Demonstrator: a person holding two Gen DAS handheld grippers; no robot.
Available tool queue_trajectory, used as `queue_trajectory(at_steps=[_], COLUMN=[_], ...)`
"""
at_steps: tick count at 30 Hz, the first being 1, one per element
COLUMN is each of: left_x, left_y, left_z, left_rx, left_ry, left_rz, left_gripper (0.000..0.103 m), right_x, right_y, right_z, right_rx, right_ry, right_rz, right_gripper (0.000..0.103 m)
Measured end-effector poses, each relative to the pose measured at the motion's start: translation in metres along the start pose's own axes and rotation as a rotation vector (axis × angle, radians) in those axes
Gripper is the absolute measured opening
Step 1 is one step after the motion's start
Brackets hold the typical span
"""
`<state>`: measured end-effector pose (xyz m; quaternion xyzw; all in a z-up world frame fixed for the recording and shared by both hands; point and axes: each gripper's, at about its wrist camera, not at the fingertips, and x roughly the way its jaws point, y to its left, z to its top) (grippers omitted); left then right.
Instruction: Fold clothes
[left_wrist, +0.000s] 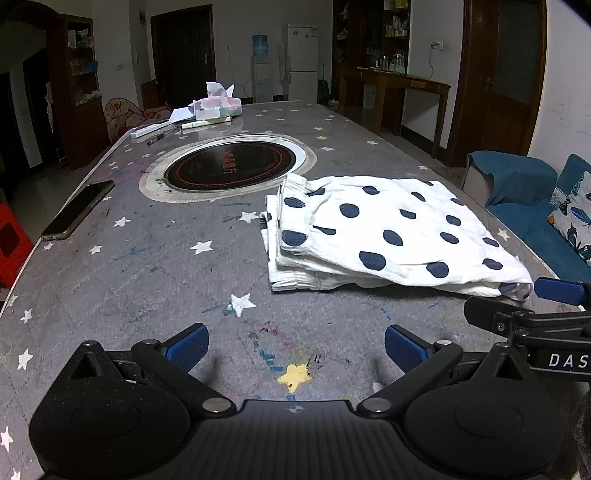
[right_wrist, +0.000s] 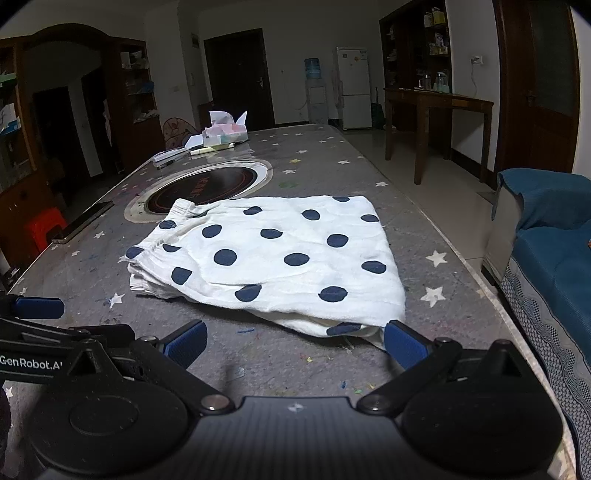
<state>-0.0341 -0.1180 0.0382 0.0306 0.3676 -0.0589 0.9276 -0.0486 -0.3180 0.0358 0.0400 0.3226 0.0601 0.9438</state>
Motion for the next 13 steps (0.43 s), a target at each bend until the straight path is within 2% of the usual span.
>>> queue_trajectory(at_steps=[13], left_x=[0.0072], left_y=[-0.0014], left_z=[0.0033], left_rx=[0.01], left_ry=[0.0], left_rz=[0.012], left_gripper=[0.103], right_x=[0.0035], right_y=[0.0009], right_z=[0.0025], right_rx=[-0.005], right_ry=[0.004], right_rz=[0.002], right_gripper=[0.103])
